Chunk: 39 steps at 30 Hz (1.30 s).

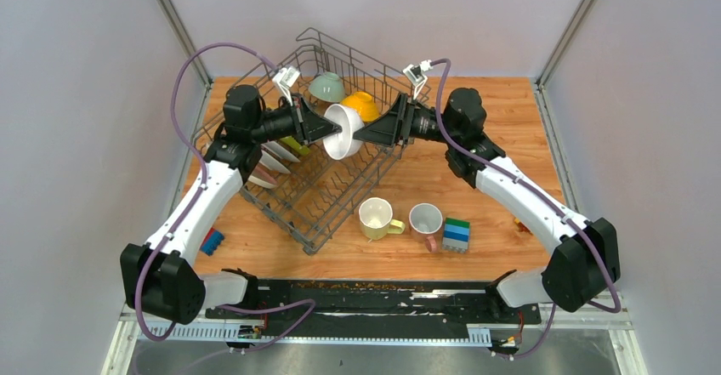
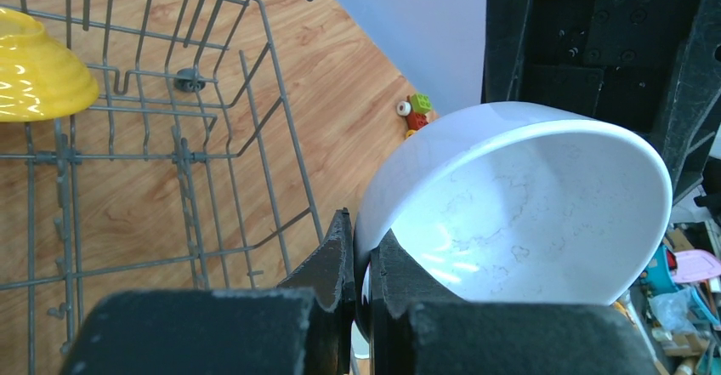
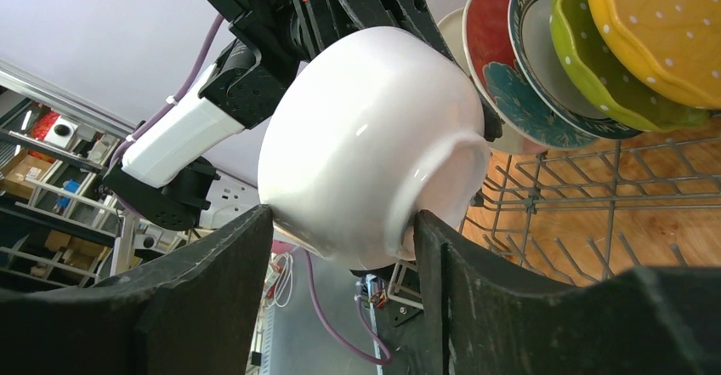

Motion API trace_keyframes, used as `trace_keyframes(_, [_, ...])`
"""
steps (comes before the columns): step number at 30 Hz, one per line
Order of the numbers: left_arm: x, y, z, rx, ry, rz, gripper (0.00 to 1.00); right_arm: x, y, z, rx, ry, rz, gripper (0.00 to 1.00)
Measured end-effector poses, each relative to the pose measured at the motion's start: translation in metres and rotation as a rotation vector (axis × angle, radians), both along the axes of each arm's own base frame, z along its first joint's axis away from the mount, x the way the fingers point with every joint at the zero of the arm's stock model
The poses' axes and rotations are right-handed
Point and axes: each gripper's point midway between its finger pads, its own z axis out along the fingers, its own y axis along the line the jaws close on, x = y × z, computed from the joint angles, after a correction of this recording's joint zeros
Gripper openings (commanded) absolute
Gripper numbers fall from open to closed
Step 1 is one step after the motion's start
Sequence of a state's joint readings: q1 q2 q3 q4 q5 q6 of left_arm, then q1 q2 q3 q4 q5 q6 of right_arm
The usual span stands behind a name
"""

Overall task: Load the mixed dishes into the dish rack
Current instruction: Turn the bowl upside down on the dish rack.

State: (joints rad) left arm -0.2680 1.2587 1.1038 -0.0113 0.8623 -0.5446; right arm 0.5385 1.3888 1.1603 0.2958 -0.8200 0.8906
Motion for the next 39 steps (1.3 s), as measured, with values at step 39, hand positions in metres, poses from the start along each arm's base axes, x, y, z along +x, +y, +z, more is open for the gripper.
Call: trace_keyframes(39, [0.016, 0.011, -0.028, 0.107, 0.053, 0.153, 0.0, 0.026, 0.015, -0.028, -0.152, 0.104, -0.071, 0.43])
